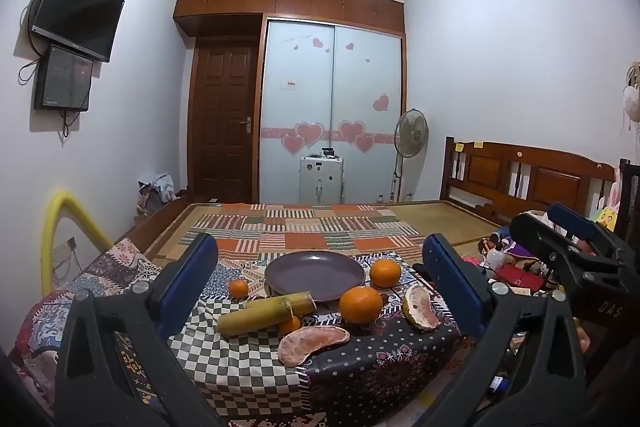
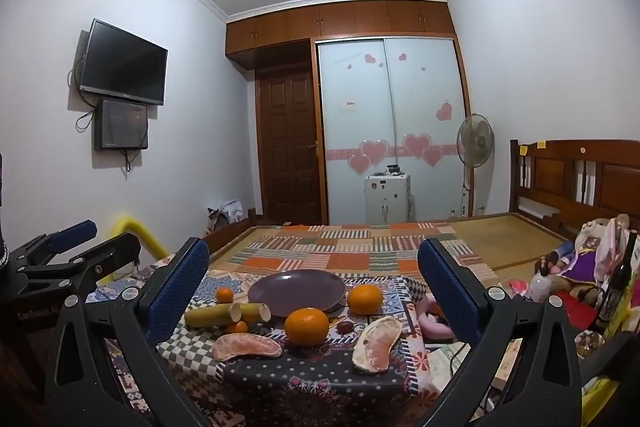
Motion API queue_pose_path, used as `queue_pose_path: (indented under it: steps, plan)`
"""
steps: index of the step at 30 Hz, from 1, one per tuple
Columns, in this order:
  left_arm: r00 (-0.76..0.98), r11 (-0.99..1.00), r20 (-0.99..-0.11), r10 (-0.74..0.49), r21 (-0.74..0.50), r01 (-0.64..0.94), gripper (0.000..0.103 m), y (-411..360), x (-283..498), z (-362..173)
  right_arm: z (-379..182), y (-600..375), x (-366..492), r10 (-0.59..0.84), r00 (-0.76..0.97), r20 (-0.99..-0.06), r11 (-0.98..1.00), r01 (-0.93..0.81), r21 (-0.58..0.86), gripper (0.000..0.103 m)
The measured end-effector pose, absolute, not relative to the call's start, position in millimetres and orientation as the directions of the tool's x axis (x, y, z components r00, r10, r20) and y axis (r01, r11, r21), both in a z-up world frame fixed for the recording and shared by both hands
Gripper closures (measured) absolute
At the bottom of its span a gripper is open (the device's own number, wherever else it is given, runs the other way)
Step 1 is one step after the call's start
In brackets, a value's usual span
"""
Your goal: Organize fruits
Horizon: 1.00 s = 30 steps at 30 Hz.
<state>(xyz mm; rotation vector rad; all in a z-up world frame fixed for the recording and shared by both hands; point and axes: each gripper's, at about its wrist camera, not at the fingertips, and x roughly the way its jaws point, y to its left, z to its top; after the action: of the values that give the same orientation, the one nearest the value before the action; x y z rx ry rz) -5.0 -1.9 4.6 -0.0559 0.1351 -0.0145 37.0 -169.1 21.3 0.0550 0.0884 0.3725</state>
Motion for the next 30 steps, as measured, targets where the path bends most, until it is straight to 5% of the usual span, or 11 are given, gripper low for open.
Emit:
queue_pose_path:
  steps: [30]
  plan:
    - [0.993, 0.999, -0.118, -0.025, -0.048, 0.019, 0.0, -5.1, -9.5, 6.7, 17.6, -170.8, 33.9, 0.363, 0.928, -0.081, 0.931, -0.358, 0.072, 0.0]
